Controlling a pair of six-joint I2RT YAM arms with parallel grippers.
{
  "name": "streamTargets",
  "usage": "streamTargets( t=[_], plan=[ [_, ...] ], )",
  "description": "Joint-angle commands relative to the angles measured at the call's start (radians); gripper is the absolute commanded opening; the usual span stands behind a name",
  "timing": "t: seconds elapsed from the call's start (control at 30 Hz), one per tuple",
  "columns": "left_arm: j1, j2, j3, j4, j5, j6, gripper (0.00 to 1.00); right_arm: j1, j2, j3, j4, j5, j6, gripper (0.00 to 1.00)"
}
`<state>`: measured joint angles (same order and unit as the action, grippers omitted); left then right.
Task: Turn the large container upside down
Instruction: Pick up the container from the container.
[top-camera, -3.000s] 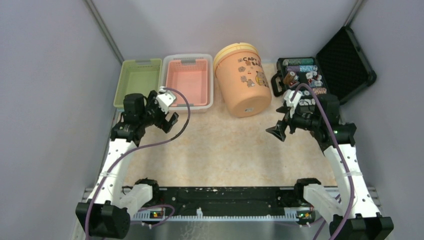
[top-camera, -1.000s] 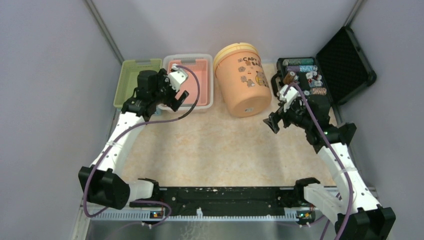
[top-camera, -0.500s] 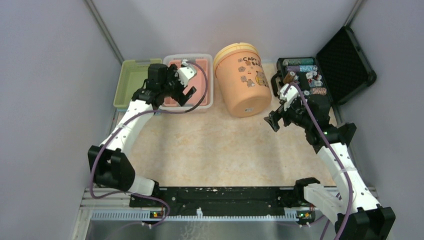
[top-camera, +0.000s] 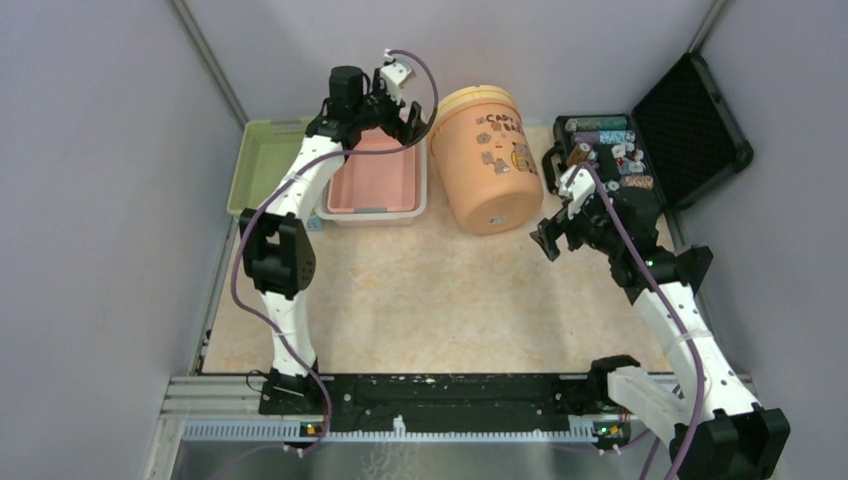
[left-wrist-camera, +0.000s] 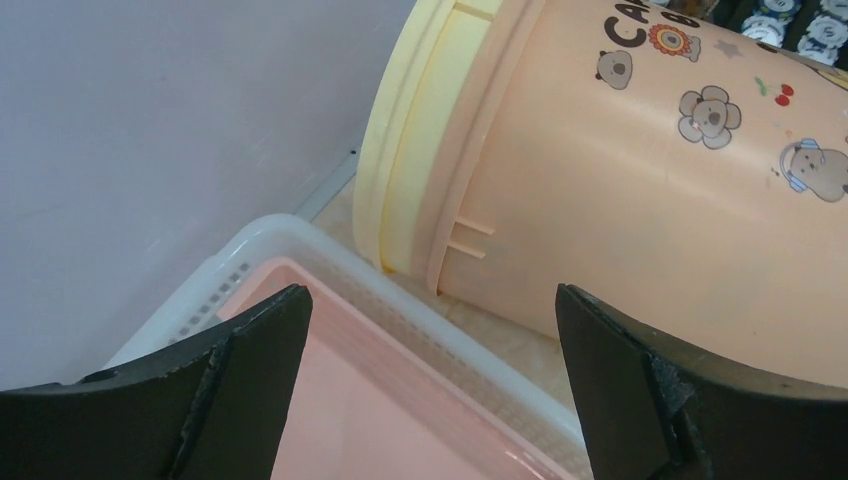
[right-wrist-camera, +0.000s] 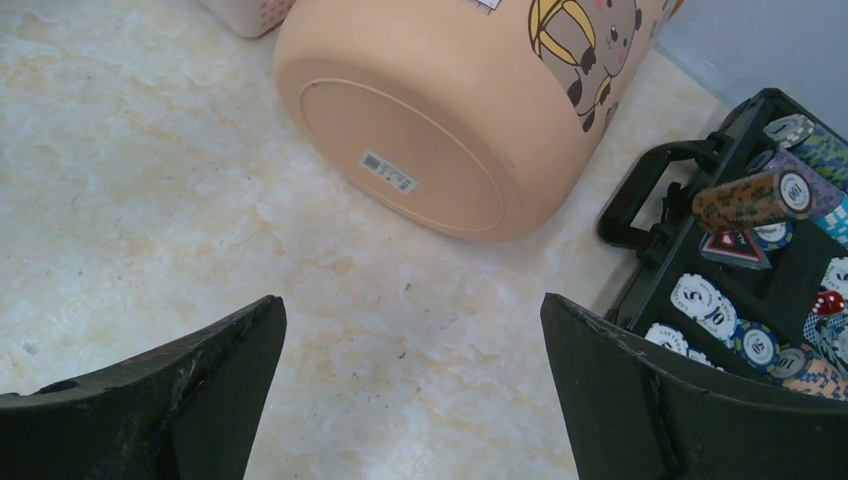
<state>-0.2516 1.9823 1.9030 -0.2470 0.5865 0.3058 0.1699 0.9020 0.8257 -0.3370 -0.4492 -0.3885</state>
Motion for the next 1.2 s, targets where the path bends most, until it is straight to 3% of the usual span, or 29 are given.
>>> streamTargets(
  t=[0.0,0.47,0.73,1.17],
  plan=[
    [-0.003,0.101,0.120,0.059,0.103,-0.119,0.99,0.002,0.016,0.078,0.008,-0.022,0.013,0.99],
    [-0.001,0.300,0.289,0.189,0.226,-0.302,0.99,-0.109,0.004,0.170,-0.061,-0.123,0.011,0.99],
    [0.000,0.378,0.372,0.240,0.163,-0.365,0.99,-0.127,0.007,0.191,-0.099,-0.152,-0.003,0.99],
    [0.032,0.493,0.410,0.495,0.300,-0.640,0.99,-0.135,0.013,0.160,-0.080,-0.150,-0.006,0.99]
  ],
)
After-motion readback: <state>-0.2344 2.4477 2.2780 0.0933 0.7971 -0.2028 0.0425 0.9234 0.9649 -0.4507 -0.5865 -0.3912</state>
